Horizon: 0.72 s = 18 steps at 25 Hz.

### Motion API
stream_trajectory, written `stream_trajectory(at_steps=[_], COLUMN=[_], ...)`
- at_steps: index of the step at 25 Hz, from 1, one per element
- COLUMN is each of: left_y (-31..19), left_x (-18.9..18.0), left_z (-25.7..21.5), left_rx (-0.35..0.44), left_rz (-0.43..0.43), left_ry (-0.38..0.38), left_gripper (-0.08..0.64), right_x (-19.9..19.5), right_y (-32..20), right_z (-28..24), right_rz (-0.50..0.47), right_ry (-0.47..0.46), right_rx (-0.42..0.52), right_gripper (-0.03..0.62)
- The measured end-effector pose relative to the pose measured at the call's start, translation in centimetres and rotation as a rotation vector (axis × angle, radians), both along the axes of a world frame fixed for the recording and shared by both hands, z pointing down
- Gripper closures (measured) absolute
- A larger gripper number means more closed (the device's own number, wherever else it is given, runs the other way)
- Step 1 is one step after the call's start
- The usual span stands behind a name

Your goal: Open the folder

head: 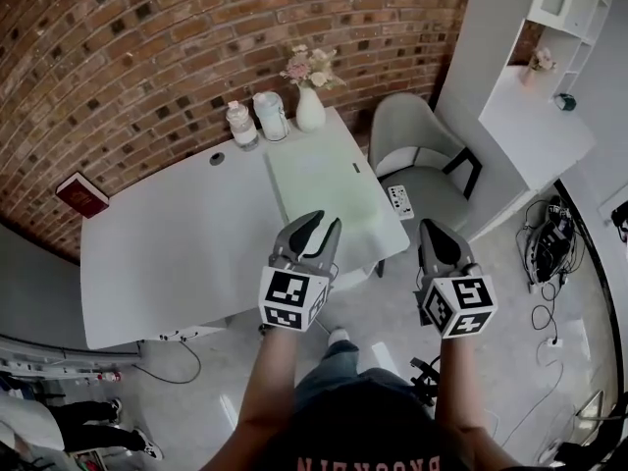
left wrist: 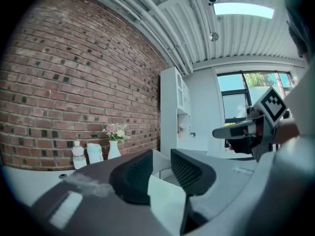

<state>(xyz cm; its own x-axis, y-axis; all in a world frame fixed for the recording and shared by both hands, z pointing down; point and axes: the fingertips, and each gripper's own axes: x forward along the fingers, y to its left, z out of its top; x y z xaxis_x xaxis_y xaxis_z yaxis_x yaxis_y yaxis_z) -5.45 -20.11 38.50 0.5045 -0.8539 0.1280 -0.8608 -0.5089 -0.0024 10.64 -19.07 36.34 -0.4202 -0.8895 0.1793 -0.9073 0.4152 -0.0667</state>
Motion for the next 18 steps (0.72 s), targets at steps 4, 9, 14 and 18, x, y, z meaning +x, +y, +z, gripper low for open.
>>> stream_trajectory(at_steps=[4,9,14,18], left_y=[-2.1,-3.7,-5.1,-6.4], left_x=[1.4,2.5,4.3,5.9], left_z=[1.6,3.5,6.2,8.6], left_rx=[-0.04,-0.07,-0.112,-0.156], left_rz=[0.046,0.055,0.081,0.079], left_ry=[-0.027,-0.052,-0.13,-0.204], left_gripper=[0.365,0.365,0.365,0.365], right_x=[0.6,2.5,4.5,6.1], right_y=[-1.5,-2.6,-3.6,-4.8], right_z=[1.0,2.7,4.3,5.6], right_rz=[0.015,0.043,0.059,0.041], right_ry=[0.021,0.03,0.021,0.021], right_rx=[-0.021,-0.059,-0.095,-0.13], right_gripper=[0.592,0.592,0.592,0.592])
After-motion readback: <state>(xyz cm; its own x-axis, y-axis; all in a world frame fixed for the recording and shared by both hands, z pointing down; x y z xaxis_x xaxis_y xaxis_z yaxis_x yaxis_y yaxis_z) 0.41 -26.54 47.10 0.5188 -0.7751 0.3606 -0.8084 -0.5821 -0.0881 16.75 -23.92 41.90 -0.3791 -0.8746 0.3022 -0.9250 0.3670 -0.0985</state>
